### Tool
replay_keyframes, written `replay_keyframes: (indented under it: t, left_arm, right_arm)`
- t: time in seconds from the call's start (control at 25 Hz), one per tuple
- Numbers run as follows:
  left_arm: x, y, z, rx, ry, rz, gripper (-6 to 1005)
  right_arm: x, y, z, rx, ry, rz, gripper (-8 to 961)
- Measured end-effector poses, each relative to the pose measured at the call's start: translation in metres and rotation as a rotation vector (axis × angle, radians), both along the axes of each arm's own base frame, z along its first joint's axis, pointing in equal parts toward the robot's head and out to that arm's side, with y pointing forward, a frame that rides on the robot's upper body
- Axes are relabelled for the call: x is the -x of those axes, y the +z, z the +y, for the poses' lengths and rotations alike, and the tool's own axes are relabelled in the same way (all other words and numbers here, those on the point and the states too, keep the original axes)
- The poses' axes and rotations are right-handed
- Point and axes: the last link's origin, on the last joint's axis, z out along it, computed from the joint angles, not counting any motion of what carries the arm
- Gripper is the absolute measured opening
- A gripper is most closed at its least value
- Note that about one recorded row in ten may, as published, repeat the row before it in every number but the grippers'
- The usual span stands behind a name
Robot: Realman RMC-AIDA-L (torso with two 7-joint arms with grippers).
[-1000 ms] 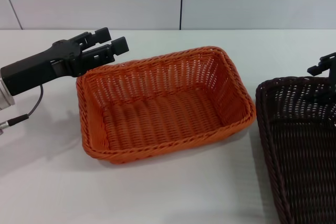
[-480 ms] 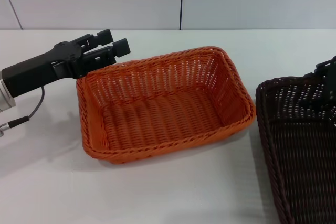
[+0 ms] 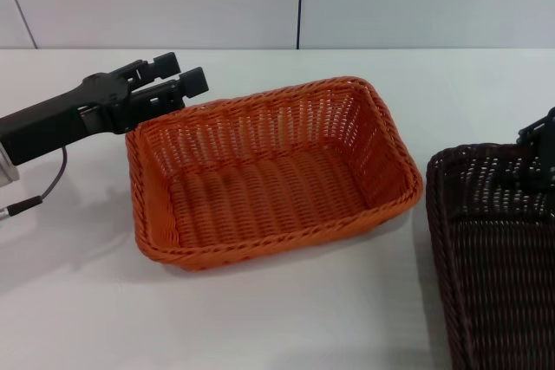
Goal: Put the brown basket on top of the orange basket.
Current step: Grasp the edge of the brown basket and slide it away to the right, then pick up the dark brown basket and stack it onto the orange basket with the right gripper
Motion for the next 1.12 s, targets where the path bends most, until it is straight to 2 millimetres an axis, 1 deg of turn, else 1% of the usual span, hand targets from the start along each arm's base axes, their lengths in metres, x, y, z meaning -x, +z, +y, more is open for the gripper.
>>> replay_keyframes:
  t: [0.2,0.44,0.68,0.72,0.96,1.12]
  left_arm:
    - [0.002,0.001,-0.001,-0.006,0.001,0.004,859]
    - [0.003,0.002,-0.001,-0.010,0.004,0.004,859]
    - [0.005,0.005,-0.001,-0.021,0.007,0.007,860]
    - [0.005,0.006,-0.001,-0.023,0.006,0.009,860]
    - [0.004,0.007,0.001,-0.032,0.004,0.011,860]
    - [0.005,0.011,0.003,-0.055,0.005,0.013,860]
  right_arm:
    - [0.000,0.004,-0.005,0.030,-0.016,0.001,378]
    - [0.001,0.015,-0.015,0.088,-0.043,0.008,319]
    - [0.001,0.034,-0.030,0.153,-0.081,0.041,282]
    - [0.002,0.041,-0.035,0.170,-0.100,0.058,276]
    - [-0.002,0.053,-0.045,0.197,-0.157,0.095,183]
    - [-0.005,0.060,-0.056,0.211,-0.199,0.151,172]
